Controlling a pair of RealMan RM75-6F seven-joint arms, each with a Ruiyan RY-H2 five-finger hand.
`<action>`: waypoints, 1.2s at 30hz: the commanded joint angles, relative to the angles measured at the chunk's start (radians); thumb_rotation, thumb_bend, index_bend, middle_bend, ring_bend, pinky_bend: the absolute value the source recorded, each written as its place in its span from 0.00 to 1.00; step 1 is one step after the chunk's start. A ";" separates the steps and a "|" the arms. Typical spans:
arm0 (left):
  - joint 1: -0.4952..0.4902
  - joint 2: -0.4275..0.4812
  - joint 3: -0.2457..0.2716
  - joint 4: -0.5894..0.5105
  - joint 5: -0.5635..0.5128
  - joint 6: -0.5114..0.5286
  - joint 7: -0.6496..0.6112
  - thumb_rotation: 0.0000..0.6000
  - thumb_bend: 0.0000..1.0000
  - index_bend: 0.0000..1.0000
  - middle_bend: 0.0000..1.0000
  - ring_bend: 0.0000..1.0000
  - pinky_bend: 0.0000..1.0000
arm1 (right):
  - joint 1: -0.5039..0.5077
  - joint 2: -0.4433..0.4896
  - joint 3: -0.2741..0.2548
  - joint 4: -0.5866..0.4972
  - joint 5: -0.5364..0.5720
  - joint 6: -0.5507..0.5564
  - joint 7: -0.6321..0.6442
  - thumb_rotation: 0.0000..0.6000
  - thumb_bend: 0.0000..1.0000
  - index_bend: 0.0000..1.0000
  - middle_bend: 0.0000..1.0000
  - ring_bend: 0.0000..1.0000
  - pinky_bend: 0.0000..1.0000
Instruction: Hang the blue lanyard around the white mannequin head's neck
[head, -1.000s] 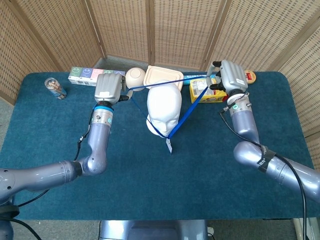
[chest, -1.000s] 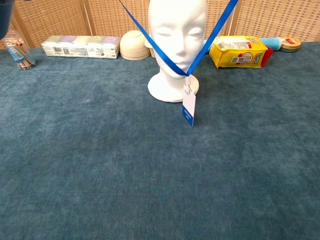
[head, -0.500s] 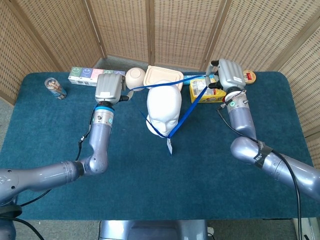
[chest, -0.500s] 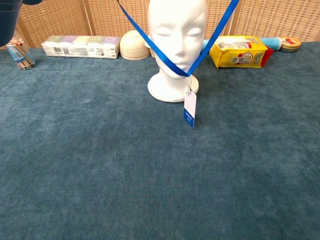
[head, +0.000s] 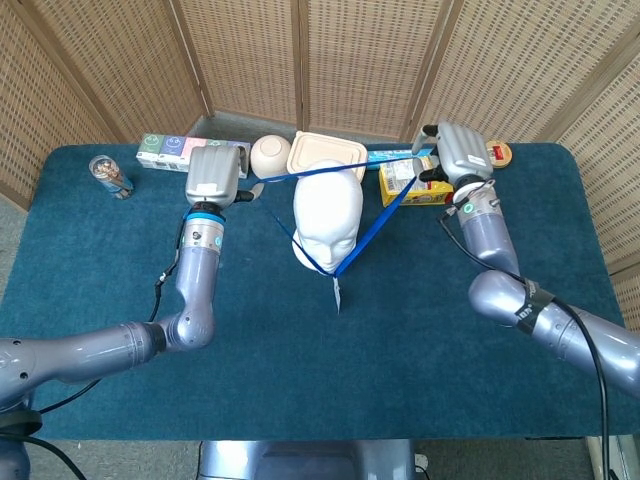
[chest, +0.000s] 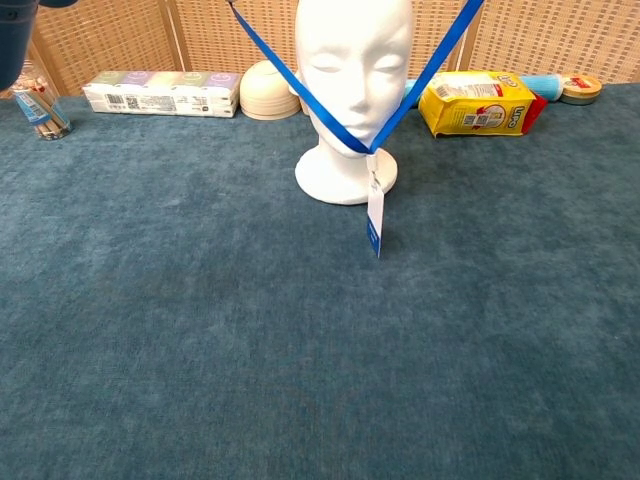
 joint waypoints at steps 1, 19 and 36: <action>0.001 0.003 0.000 -0.005 0.001 0.004 0.004 0.75 0.23 0.47 0.90 0.91 1.00 | 0.007 0.013 -0.010 -0.004 0.016 -0.018 -0.006 0.90 0.51 0.41 0.95 1.00 1.00; 0.008 0.016 -0.006 -0.029 -0.019 0.002 0.026 0.76 0.18 0.41 0.66 0.62 0.79 | 0.048 0.046 -0.076 -0.013 0.052 -0.024 -0.046 0.74 0.46 0.38 0.90 1.00 1.00; 0.005 0.015 -0.028 -0.036 -0.069 -0.023 0.013 0.76 0.16 0.39 0.53 0.46 0.57 | 0.072 0.053 -0.126 -0.014 0.066 0.008 -0.105 0.71 0.41 0.38 0.87 1.00 1.00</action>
